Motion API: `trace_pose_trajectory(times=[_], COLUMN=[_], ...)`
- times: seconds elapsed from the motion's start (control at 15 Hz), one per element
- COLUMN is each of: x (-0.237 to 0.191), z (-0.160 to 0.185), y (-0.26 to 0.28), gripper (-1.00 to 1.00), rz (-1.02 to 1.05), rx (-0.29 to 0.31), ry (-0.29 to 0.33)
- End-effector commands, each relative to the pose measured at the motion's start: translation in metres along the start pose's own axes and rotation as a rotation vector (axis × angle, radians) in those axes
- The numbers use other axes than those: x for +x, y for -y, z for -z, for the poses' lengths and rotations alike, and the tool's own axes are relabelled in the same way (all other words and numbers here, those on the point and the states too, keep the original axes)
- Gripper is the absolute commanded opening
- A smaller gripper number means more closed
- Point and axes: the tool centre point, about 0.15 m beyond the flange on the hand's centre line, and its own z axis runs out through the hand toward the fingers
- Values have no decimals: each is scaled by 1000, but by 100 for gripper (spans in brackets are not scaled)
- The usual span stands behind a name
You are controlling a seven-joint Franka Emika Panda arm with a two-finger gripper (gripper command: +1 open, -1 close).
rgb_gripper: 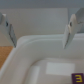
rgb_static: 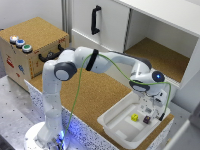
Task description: Go towards the white box and store the purple object
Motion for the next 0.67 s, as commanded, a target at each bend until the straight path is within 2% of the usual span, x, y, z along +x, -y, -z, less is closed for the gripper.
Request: trace_pose_trajectory(times=[0.0,0.13,0.4,0.6], x=[-24,-31,-36,-38], z=[6,8,18,11], y=[72,94,144,194], gripper=[100,100,100,100], rz=[-33,-24,18,79], rx=[-76,-88,-154,-174], ry=[2,12,-3,12])
